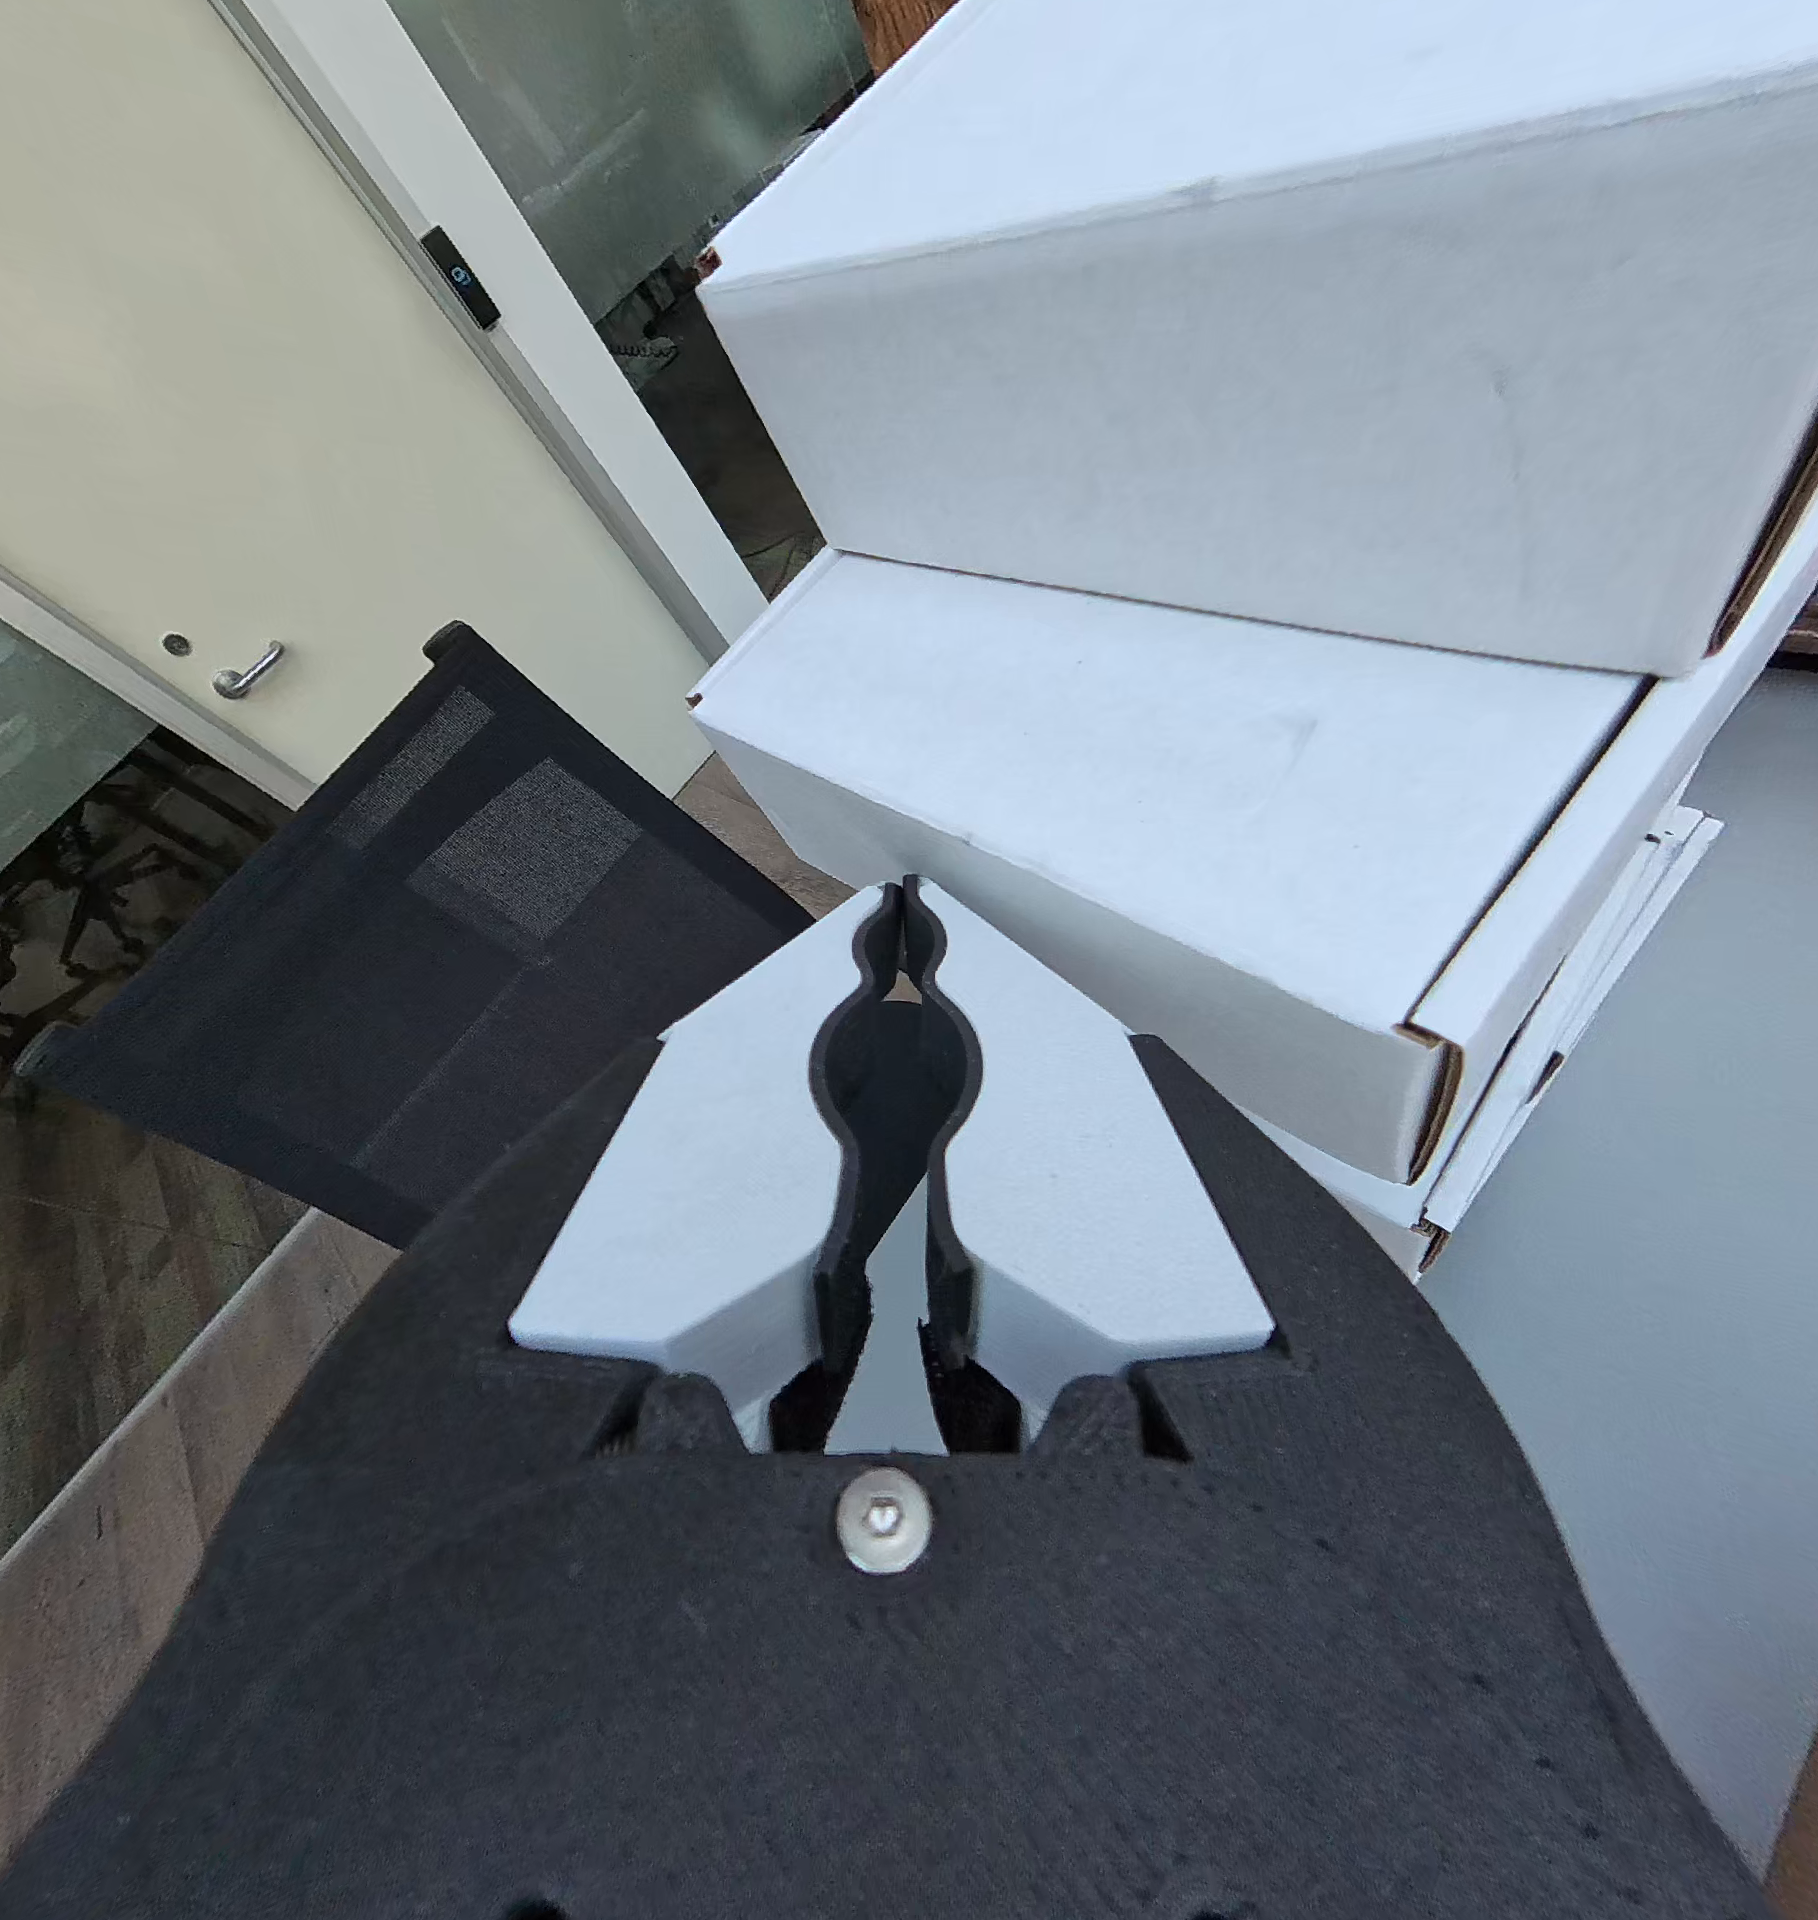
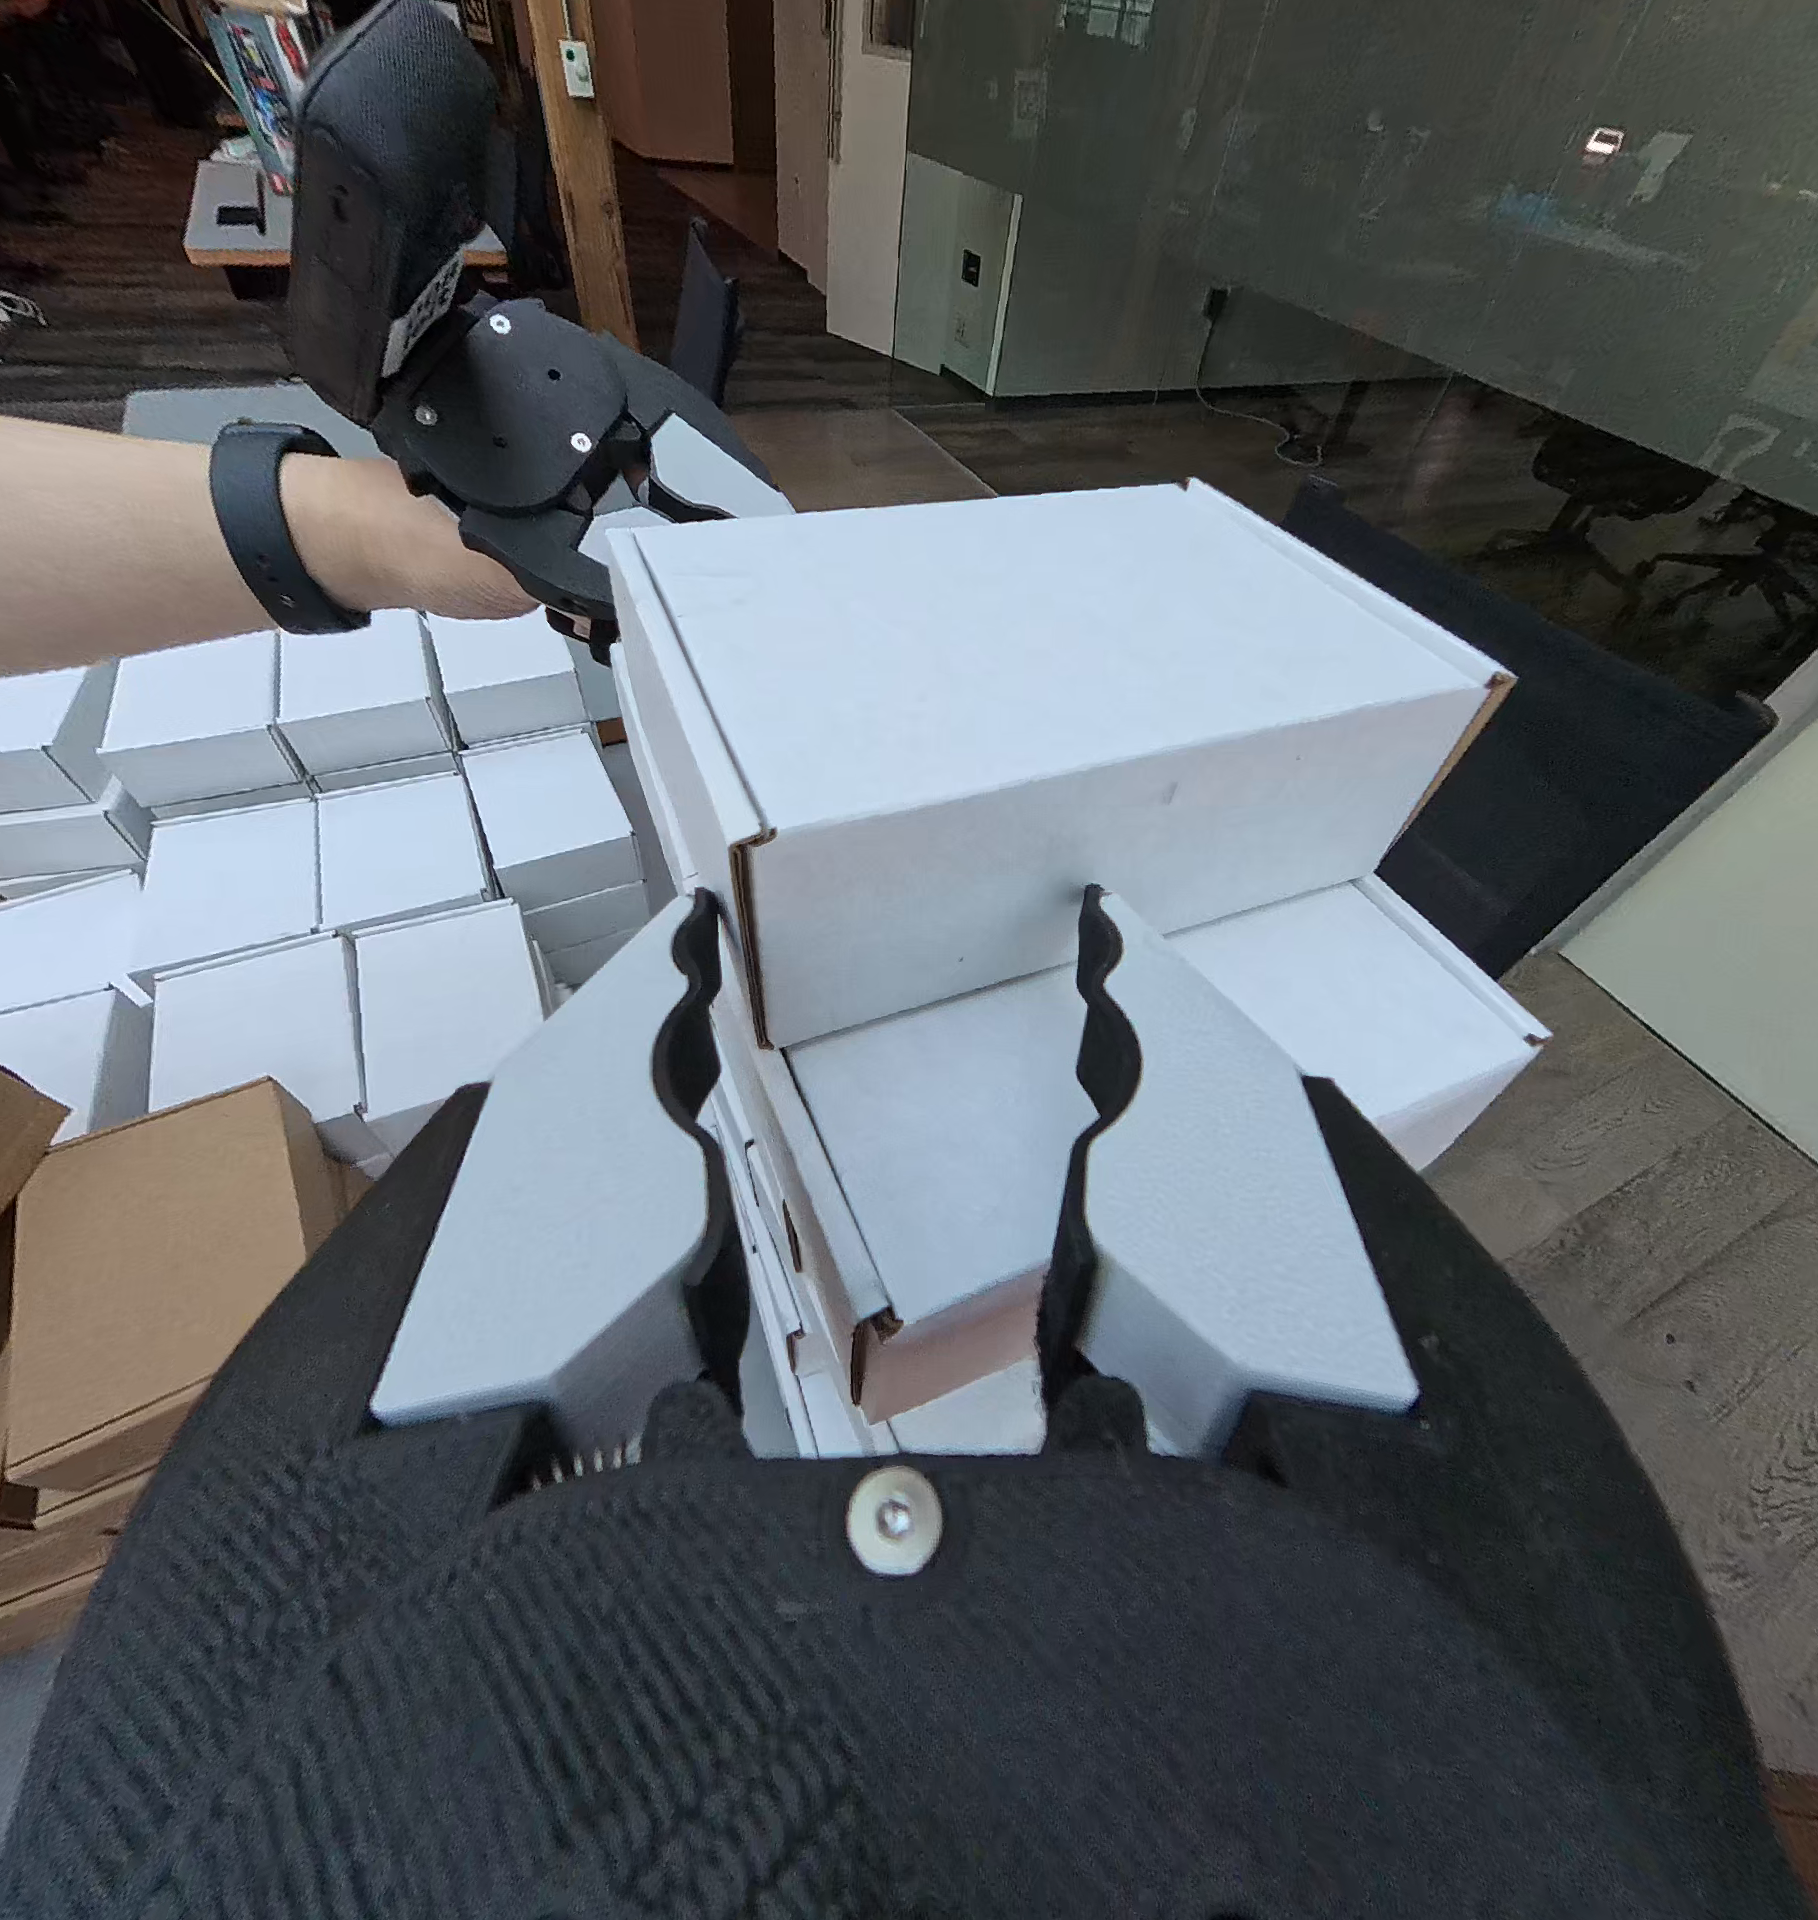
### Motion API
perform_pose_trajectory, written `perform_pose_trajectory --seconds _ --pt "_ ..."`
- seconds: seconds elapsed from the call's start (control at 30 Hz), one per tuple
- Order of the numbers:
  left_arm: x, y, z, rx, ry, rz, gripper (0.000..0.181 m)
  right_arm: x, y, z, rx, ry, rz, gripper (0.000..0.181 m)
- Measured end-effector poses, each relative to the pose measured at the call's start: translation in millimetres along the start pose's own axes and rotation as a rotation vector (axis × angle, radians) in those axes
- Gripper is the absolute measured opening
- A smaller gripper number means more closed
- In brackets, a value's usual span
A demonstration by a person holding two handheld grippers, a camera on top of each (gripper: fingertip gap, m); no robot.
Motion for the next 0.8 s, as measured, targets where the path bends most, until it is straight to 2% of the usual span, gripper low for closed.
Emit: perform_pose_trajectory --seconds 0.47,0.8 --pt "0 -1 -5 -0.026 0.009 0.008 0.000 -4 2 -4 -0.032 -0.040 -0.003 0.075" --pt "-7 -2 -17 -0.086 0.025 0.018 0.007 -20 8 1 -0.042 -0.075 -0.052 0.078"
Point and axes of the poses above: each gripper's, where its closed fingertips meet, x out along the fingers, z out of its top, y = z × x across the jaws, the point moved 10 cm from there along -x, back along the fingers, and after that the axes turned 11 degrees about x, right-handed, at the moved point
